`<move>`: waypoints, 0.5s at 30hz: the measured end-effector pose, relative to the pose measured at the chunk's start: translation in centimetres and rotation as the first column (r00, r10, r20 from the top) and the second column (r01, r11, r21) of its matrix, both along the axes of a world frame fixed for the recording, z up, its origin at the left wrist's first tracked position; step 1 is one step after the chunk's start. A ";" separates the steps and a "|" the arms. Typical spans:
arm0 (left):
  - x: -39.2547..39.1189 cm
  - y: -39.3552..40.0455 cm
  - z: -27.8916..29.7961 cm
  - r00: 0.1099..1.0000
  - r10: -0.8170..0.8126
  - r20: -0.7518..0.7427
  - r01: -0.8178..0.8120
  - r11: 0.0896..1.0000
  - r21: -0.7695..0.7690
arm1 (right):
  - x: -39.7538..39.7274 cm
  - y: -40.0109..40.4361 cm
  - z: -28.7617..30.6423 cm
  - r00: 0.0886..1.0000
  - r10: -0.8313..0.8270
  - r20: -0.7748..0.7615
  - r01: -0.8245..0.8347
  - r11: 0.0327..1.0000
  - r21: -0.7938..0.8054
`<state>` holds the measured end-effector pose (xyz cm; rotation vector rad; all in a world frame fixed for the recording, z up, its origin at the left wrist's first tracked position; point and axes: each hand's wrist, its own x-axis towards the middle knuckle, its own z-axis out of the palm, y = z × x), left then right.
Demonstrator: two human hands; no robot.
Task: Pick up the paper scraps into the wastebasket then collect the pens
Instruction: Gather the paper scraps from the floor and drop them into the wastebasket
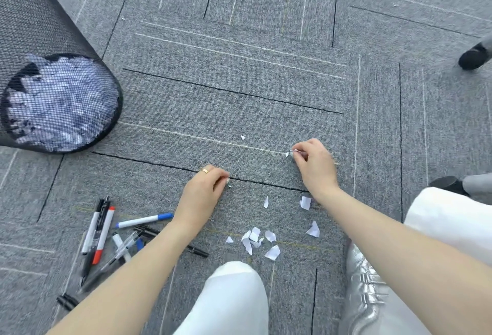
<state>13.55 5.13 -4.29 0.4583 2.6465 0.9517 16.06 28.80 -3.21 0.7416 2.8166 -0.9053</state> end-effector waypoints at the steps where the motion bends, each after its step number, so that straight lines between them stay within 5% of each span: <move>1: 0.1 0.0 0.0 1.000 -0.024 -0.009 0.024 1.000 -0.004 | -0.1 0.0 0.1 1.000 0.010 0.016 -0.010 1.000 0.006; 7: 0.5 -0.7 -0.5 0.966 -0.225 -0.126 0.218 0.974 -0.063 | 0.6 -0.8 0.6 0.999 0.045 -0.009 -0.046 0.991 -0.128; 15: 0.8 -0.2 -0.4 0.970 -0.199 -0.142 0.193 0.980 -0.058 | 0.7 -2.2 -0.4 0.998 -0.054 -0.044 0.050 0.996 -0.078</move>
